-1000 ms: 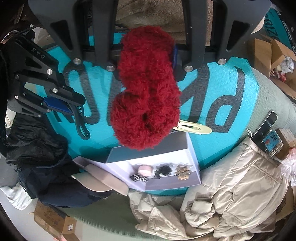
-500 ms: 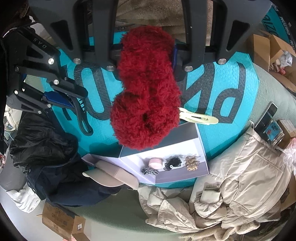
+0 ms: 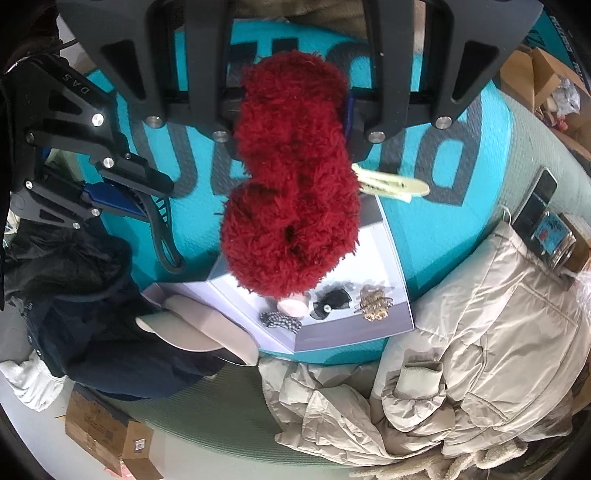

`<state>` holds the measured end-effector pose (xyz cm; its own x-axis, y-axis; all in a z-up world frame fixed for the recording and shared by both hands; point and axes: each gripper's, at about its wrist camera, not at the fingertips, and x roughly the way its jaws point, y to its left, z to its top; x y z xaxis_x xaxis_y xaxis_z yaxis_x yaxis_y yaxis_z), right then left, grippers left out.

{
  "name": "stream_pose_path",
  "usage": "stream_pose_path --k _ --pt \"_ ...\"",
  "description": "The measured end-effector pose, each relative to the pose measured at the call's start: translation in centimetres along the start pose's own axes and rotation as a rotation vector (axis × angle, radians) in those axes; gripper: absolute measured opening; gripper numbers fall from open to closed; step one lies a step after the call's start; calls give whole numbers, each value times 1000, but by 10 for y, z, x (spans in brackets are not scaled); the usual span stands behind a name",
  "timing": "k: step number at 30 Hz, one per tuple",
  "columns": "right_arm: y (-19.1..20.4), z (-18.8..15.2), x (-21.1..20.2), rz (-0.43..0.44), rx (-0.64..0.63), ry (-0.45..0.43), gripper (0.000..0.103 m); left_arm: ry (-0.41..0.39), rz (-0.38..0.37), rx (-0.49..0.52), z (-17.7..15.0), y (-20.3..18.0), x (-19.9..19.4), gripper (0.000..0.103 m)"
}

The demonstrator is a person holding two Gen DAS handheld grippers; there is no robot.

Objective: Organize objects
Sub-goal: 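Carry the red scrunchie with the left tool while the right tool carries the black clip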

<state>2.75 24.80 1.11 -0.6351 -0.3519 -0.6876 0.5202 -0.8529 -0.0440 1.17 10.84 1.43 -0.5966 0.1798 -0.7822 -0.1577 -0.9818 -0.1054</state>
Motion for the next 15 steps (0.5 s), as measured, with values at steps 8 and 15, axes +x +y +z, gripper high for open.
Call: stream_pose_path --k 8,15 --pt "-9 26 32 21 -19 4 20 18 11 13 36 18 32 32" --pt "-16 49 58 19 -44 10 20 33 30 26 62 32 59 32"
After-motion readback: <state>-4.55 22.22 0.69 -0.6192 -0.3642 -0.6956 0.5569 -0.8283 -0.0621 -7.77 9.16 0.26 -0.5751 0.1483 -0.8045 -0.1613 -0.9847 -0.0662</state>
